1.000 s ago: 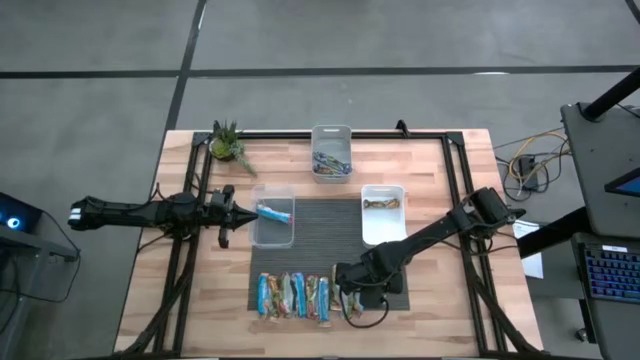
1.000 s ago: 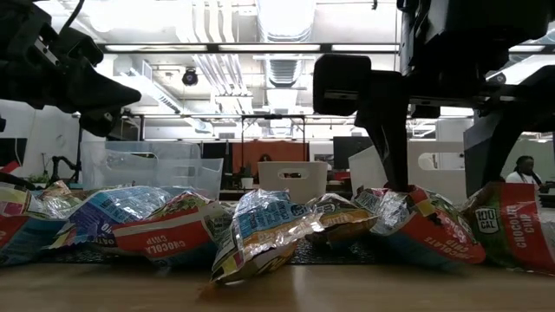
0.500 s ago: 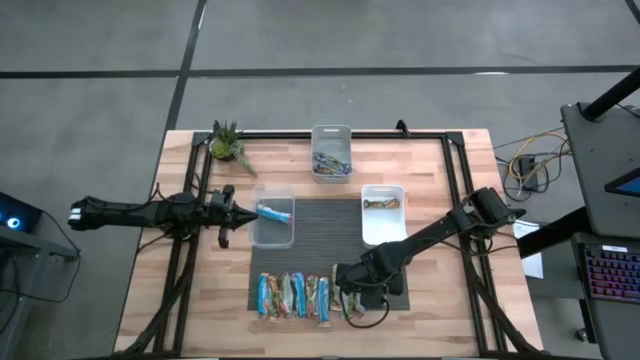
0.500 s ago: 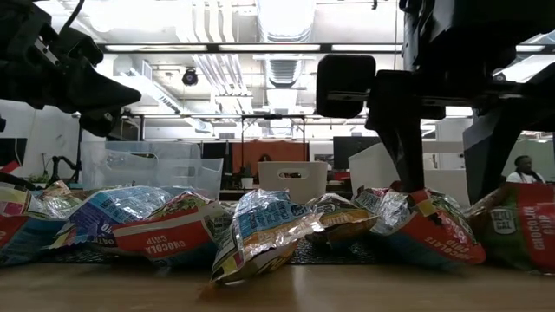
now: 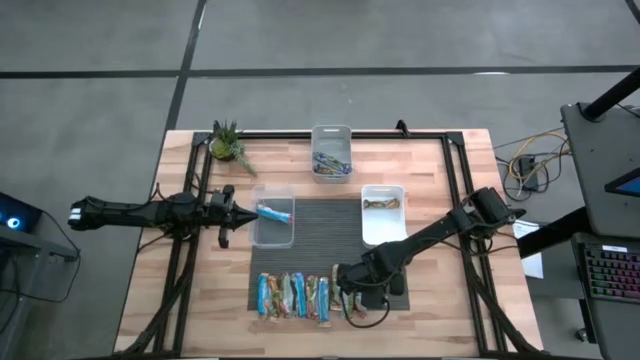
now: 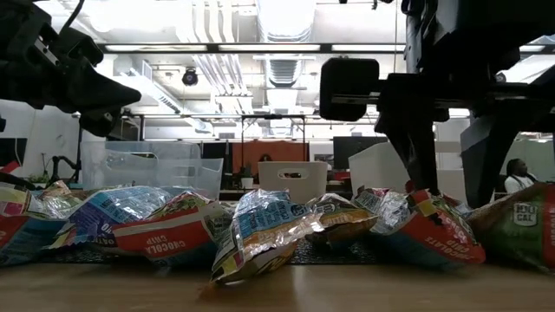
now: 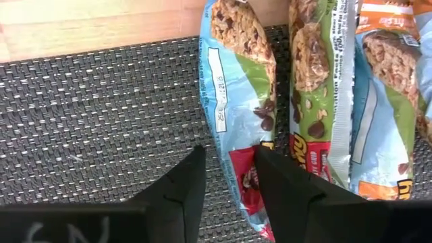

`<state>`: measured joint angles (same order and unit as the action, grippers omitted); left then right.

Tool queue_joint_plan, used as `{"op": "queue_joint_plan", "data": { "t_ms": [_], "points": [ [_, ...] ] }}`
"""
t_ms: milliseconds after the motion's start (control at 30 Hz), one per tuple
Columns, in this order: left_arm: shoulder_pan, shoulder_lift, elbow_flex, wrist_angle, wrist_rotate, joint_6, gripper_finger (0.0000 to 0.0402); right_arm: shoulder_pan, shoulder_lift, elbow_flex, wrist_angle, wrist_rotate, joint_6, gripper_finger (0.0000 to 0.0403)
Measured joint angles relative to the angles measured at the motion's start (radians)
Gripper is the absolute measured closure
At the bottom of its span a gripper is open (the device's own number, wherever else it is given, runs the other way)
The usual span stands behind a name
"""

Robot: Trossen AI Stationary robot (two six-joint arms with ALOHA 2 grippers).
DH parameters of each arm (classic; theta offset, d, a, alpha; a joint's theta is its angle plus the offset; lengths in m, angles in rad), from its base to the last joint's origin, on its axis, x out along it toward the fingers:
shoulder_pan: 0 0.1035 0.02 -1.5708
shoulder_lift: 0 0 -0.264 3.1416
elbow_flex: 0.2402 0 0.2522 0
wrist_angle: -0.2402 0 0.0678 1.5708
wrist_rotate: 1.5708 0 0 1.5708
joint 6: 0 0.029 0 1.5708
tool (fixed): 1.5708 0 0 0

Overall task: Pick and place Granola Bars by type
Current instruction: Put the red granola bar into the transparent bin

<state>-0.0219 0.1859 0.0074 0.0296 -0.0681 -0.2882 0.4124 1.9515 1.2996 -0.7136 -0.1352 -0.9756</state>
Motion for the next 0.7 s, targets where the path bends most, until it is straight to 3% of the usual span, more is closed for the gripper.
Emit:
{"op": "queue_joint_plan", "data": {
  "t_ms": [200,700],
  "points": [
    [0.000,0.000,0.000,0.000,0.000,0.000,0.0402,0.000,0.006,-0.002,0.029,0.003,0.048,0.0283],
    [0.000,0.000,0.000,0.000,0.000,0.000,0.0402,0.000,0.008,-0.008,0.049,0.004,0.086,0.0237]
  ]
}}
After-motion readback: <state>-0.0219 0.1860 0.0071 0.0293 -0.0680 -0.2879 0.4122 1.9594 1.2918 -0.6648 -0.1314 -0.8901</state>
